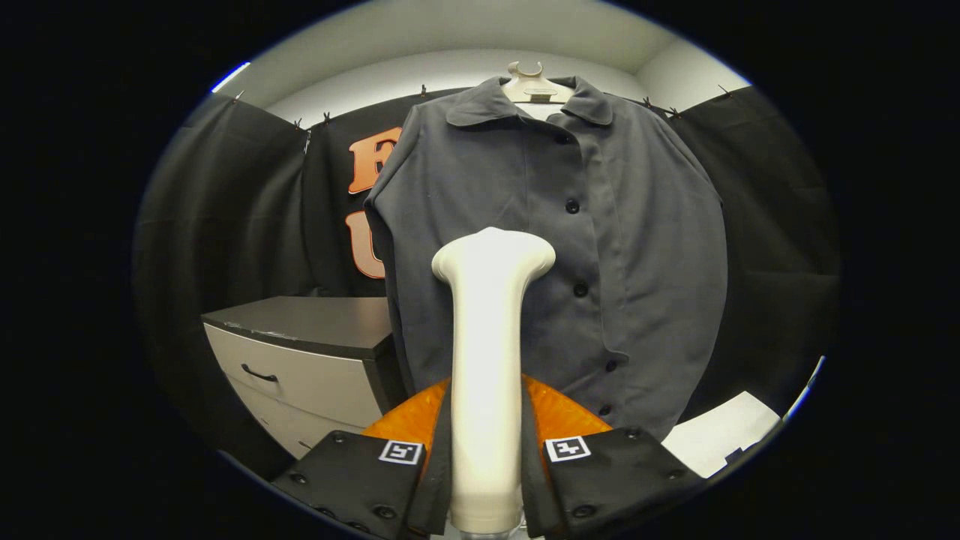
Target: Iron the clothes twice with a garment steamer, once on the left side and once on the right side.
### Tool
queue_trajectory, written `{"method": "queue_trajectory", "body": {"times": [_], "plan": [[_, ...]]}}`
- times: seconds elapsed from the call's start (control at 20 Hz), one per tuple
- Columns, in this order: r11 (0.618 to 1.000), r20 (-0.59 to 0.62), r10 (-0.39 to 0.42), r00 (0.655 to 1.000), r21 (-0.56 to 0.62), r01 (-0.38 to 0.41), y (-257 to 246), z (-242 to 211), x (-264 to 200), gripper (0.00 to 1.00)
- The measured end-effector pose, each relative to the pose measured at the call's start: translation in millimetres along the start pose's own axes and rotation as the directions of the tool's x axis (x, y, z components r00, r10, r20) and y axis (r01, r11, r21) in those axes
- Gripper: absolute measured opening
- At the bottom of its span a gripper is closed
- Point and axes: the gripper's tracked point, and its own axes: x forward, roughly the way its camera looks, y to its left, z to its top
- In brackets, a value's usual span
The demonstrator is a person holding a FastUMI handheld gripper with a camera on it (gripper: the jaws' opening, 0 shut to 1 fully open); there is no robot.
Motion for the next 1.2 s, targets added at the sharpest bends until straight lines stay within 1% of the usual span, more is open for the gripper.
{"method": "queue_trajectory", "body": {"times": [0.45,0.7,1.2], "plan": [[1.0,-0.045,-0.005,0.999,-0.022,0.004,-4,-51,-9,0.46],[1.0,-0.094,-0.006,0.996,-0.02,0.005,-5,-95,-10,0.46],[1.0,-0.154,-0.001,0.988,-0.007,-0.001,-8,-133,-14,0.46]]}}
